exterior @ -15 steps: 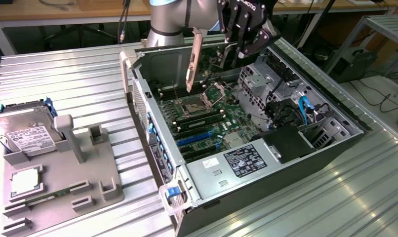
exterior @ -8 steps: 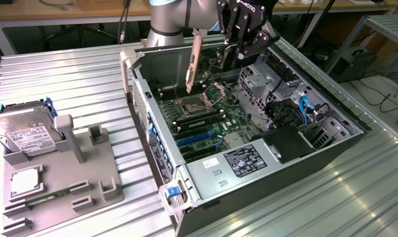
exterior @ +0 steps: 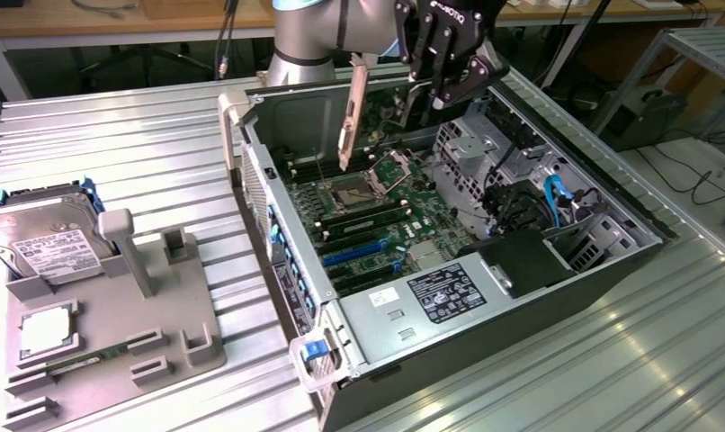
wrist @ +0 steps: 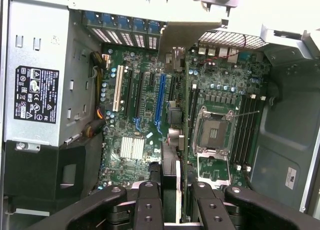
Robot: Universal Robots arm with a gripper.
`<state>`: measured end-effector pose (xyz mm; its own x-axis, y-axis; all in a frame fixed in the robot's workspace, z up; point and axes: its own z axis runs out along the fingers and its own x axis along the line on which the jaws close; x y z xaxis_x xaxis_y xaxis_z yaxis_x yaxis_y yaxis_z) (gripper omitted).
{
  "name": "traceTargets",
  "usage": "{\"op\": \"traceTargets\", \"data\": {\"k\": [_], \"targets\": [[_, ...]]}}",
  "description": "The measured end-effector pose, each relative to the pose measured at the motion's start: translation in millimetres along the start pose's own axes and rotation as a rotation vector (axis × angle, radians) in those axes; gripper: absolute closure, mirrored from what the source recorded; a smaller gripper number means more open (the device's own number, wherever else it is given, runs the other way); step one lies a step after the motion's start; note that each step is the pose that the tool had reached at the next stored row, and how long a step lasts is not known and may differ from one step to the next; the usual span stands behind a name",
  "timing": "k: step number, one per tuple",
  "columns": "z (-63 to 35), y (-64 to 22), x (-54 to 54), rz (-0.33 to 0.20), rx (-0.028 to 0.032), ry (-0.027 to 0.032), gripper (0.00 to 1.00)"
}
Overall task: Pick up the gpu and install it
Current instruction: 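Insert the gpu into the slot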
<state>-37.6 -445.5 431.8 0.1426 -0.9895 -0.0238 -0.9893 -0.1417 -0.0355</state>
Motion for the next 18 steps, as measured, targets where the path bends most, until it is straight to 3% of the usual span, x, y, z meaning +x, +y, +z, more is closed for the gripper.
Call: {"op": "traceTargets", "data": {"k": [18], "targets": [[4.8,0.2,0.2,0.0,0.0001,-0.0001,0.72]]}}
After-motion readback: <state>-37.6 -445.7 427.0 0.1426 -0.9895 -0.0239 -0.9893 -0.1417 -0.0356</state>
